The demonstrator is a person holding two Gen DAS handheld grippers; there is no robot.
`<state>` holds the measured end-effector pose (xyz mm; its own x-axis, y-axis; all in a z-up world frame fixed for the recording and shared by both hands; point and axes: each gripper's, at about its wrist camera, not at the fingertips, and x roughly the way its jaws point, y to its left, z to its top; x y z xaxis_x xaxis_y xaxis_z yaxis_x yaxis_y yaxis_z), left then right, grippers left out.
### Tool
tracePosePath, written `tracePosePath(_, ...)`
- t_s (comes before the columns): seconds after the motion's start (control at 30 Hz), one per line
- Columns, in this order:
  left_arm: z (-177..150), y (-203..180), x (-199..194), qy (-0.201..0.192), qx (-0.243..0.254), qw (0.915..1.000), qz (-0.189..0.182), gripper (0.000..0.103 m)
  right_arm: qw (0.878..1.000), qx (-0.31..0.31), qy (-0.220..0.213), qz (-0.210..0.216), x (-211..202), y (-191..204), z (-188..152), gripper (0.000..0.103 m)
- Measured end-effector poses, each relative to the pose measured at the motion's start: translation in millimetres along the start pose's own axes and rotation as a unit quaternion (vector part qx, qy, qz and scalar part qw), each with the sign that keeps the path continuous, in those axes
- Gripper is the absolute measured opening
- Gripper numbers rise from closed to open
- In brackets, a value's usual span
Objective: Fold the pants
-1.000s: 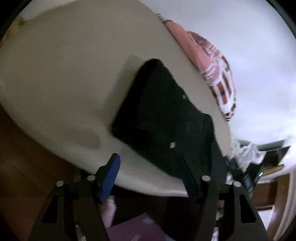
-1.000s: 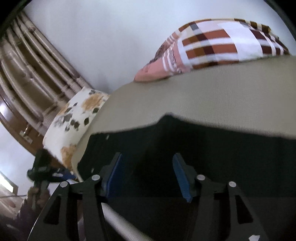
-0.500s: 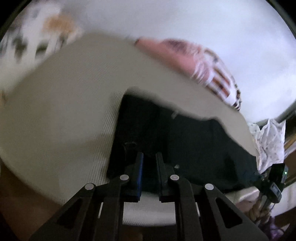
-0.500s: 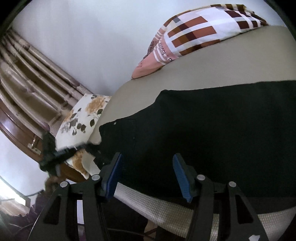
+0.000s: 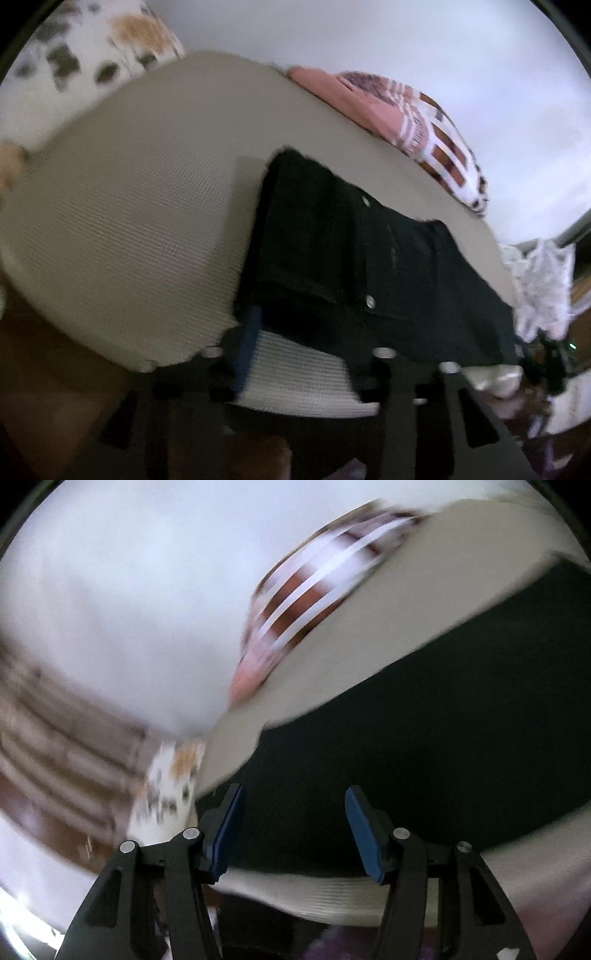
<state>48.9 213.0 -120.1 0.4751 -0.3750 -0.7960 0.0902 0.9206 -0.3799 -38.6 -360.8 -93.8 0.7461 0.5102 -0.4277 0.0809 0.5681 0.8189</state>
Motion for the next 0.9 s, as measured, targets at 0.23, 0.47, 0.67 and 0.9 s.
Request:
tracePosePath(0.23, 9.8, -27.0, -35.6, -0.065, 0.001, 0.9976, 0.025, 0.081, 0.967, 0.191, -0.157, -0.064, -165.8, -138.9, 9.6, 0.055)
tracePosePath(0.47, 5.7, -53.5, 15.4, -0.043, -0.009, 0.999, -0.001, 0.083, 0.945, 0.25, -0.208, -0.028, -196.7, -195.0, -0.7, 0.056)
tracePosePath(0.67, -2.1, -57.1, 32.3, -0.05, 0.0, 0.9987, 0.0, 0.083, 0.946, 0.246, -0.21, -0.029, -194.6, -211.8, 16.4, 0.056)
tracePosePath(0.9, -5.6, -71.9, 35.5, -0.054, 0.042, 0.9976, 0.005, 0.083, 0.962, 0.195, -0.185, -0.057, -165.8, -195.0, 34.2, 0.055)
